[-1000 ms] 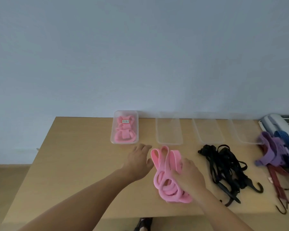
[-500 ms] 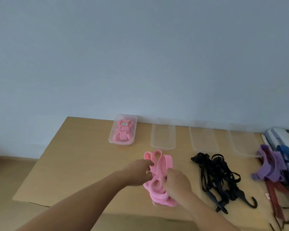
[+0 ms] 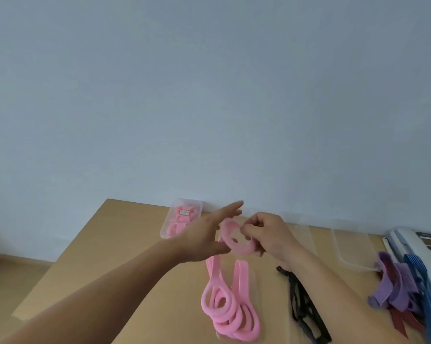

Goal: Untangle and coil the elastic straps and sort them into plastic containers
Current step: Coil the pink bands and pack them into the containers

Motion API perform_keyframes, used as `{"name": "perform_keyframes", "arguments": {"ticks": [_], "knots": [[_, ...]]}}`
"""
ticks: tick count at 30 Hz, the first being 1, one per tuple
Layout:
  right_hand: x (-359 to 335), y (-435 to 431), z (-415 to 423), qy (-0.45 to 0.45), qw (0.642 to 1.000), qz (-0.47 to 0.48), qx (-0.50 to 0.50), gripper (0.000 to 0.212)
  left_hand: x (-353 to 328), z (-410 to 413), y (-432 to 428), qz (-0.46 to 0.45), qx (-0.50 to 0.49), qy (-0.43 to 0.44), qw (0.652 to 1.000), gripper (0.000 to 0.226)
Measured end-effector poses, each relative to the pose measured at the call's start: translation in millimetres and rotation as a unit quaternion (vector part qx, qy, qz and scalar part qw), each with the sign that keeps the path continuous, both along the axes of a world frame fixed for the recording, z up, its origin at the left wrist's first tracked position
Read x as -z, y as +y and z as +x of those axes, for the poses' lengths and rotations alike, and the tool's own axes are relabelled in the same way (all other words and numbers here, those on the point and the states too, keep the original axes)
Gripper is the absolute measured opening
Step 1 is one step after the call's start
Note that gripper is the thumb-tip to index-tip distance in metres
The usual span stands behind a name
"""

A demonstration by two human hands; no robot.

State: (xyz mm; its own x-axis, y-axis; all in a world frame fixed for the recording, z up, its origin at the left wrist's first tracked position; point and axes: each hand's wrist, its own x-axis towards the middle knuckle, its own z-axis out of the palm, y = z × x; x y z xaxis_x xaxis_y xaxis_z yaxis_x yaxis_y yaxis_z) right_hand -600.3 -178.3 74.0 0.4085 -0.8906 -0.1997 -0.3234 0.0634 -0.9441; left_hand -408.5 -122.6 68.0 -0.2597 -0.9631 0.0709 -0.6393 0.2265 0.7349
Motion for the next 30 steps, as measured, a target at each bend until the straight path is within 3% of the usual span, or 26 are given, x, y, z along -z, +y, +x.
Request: {"name": "perform_keyframes", "arguments": {"ticks": [3,5,10,13,25,30], "knots": [[-14.2,-0.2,-3.4,-0.017,1.0,0.014,-0.005,0.01,-16.3,-2.7,-5.5,-0.046,-0.078,0.038,0.995,0.031],[-19.7,1.1,-5.0,-0.027,1.0,0.004,-0.001,0.013,-24.3,-4.6,-8.4,-0.023,-0.101,0.044,0.994,0.022],[-39.2,9.8,-3.4,-0.005,0.994,-0.108,-0.009,0.045,-45.3,-6.3,-12.4,0.086,-0.09,0.165,0.978,0.025],[-54.2,15.7,0.1,-0.023,0.987,-0.156,-0.029,0.027,-58.2,-6.9,-13.7,0.114,-0.073,0.187,0.973,0.021],[-94.3,14.5,3.1,-0.083,0.97,-0.226,0.017,0.011,-97.7,3.5,2.8,0.244,0.006,0.347,0.906,0.032],[-91.5,21.9,6.5,-0.098,0.963,-0.252,0.005,0.018,-103.2,4.2,3.3,0.247,-0.023,0.385,0.889,0.045]]}}
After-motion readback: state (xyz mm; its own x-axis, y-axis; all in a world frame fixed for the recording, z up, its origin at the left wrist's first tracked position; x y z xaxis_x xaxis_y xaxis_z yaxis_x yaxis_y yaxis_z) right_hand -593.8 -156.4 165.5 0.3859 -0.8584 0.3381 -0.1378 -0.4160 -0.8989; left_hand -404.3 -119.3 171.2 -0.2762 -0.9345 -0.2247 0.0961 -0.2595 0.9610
